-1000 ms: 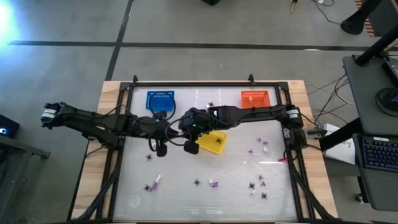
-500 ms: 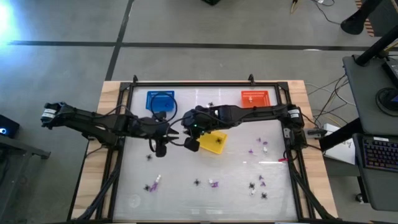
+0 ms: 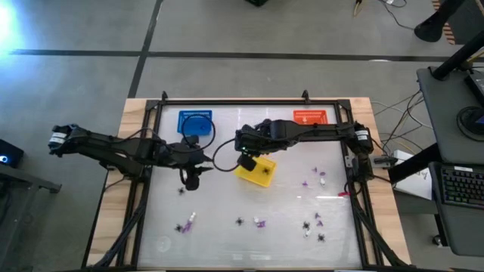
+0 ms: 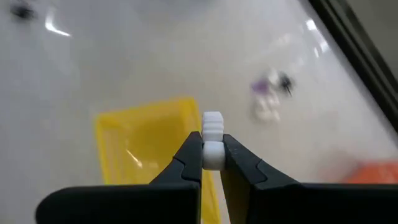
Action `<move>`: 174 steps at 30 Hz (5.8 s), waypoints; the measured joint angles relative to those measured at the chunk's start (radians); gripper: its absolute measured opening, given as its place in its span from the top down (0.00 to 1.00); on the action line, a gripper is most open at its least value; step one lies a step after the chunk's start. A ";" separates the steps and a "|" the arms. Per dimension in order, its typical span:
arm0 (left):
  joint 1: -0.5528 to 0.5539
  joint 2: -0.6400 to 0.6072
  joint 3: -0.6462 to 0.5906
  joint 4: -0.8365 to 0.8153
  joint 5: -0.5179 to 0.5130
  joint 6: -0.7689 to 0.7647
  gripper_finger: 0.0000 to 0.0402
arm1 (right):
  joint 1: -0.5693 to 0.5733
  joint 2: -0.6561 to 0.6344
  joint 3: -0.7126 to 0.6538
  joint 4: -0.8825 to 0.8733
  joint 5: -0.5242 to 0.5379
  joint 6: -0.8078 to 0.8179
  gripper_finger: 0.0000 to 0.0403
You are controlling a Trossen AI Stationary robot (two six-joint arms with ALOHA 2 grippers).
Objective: Sort Halloween decoration
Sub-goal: Put the white skeleton toy into the orange bin, then put the purple witch hat toy into the blue bin
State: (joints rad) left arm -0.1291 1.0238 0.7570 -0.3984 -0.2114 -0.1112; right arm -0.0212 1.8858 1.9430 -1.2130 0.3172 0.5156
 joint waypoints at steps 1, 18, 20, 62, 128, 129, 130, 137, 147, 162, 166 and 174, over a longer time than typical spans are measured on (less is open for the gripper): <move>0.000 -0.012 0.000 -0.010 -0.010 0.006 0.72 | -0.008 0.000 0.000 -0.025 0.000 0.021 0.96; 0.000 -0.203 0.000 -0.147 -0.160 0.059 0.74 | -0.239 -0.002 -0.079 -0.220 -0.036 0.093 0.96; 0.000 -0.216 0.000 -0.152 -0.213 0.060 0.74 | -0.277 -0.006 -0.101 -0.221 -0.047 0.058 0.96; 0.000 -0.270 0.000 -0.240 -0.435 -0.037 0.74 | -0.739 -0.117 -0.486 -0.079 -0.128 -0.252 0.71; 0.000 -0.299 0.000 -0.291 -0.295 -0.036 0.74 | 0.059 -0.266 -0.466 0.173 -0.501 0.336 0.66; 0.000 -0.298 0.000 -0.291 -0.295 -0.035 0.74 | 0.067 -0.259 -0.466 0.180 -0.501 0.361 0.65; 0.000 -0.298 0.000 -0.290 -0.295 -0.032 0.74 | 0.076 -0.252 -0.466 0.187 -0.500 0.382 0.65; 0.000 -0.301 0.000 -0.295 -0.148 -0.072 0.74 | 0.146 -0.233 -0.458 0.267 -0.501 0.434 0.64; -0.013 -0.297 0.000 -0.434 0.207 -0.224 0.72 | 0.160 -0.237 -0.458 0.280 -0.446 0.500 0.64; -0.162 -0.247 -0.023 -0.503 0.268 -0.427 0.70 | 0.161 -0.235 -0.458 0.281 -0.446 0.517 0.64; -0.231 -0.220 -0.046 -0.454 0.253 -0.491 0.72 | 0.161 -0.235 -0.458 0.281 -0.437 0.486 0.64; -0.292 -0.131 -0.079 -0.379 0.246 -0.603 0.73 | 0.161 -0.235 -0.458 0.279 -0.420 0.431 0.64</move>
State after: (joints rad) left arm -0.4215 0.8927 0.6777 -0.7777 0.0349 -0.7145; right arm 0.1394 1.6512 1.4853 -0.9341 -0.1026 0.9467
